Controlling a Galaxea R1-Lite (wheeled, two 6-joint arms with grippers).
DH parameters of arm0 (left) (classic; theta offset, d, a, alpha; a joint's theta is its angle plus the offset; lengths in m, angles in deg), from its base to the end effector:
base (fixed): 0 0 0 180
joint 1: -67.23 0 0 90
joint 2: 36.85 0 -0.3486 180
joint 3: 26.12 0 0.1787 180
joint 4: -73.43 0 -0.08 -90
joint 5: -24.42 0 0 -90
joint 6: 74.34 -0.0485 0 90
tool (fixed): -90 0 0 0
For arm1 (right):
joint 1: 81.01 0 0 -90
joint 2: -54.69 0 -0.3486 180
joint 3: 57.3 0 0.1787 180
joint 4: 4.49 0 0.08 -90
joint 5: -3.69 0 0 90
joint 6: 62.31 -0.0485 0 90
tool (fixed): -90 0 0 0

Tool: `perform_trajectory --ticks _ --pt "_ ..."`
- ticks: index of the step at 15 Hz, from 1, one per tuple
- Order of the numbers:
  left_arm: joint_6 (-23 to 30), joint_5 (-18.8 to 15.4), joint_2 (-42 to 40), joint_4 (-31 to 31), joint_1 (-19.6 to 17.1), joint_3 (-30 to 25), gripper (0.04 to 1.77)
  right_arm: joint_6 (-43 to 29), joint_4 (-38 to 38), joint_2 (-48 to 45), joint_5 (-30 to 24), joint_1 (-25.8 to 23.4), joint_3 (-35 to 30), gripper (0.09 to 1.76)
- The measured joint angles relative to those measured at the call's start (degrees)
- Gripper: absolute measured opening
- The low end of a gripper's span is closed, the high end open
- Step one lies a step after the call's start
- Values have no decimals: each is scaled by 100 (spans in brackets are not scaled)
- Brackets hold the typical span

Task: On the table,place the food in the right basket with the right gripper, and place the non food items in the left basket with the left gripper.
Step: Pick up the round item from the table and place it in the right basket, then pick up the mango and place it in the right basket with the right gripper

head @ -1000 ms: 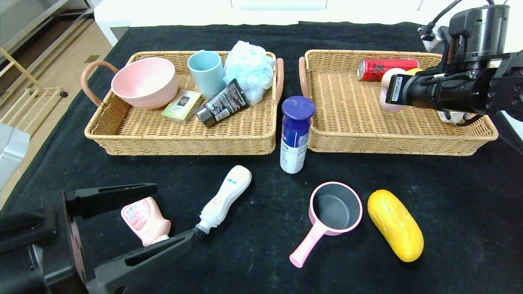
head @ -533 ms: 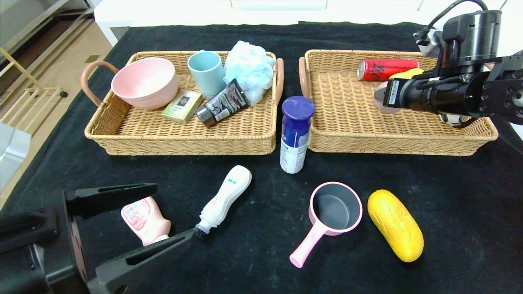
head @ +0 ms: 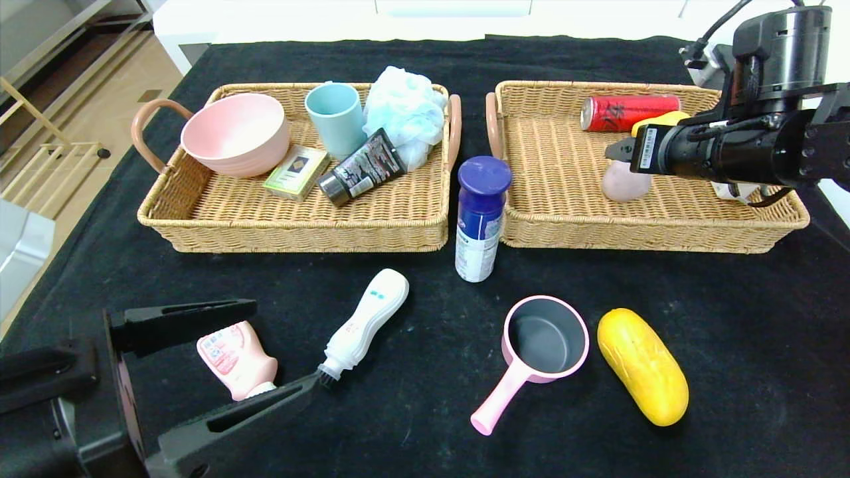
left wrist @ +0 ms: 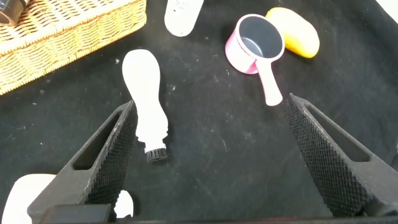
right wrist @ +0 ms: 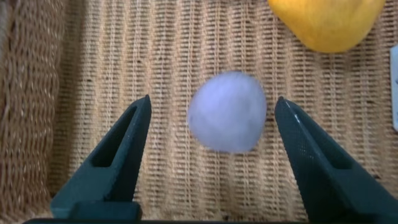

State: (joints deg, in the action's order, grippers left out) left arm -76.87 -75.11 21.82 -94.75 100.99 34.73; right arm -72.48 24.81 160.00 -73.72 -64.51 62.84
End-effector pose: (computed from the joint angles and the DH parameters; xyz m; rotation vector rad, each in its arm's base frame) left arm 0.0981 -0.0752 0.2832 0.0781 0.1518 -0.7574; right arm 0.3751 0.1001 0.3501 0.1131 0.2496 0.0460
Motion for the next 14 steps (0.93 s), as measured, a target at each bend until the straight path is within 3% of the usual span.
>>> perform_trajectory --ticks 5,11,14 --pt "0 2 1 -2 0 -9 172 80 996 -783 -44 113 -319 158" --pt "-10 -6 6 -6 4 -24 172 474 2449 -2260 -89 747 -1709 165" --pt "-10 -9 1 -9 9 -35 172 494 2664 -2610 -55 1111 -2275 167"
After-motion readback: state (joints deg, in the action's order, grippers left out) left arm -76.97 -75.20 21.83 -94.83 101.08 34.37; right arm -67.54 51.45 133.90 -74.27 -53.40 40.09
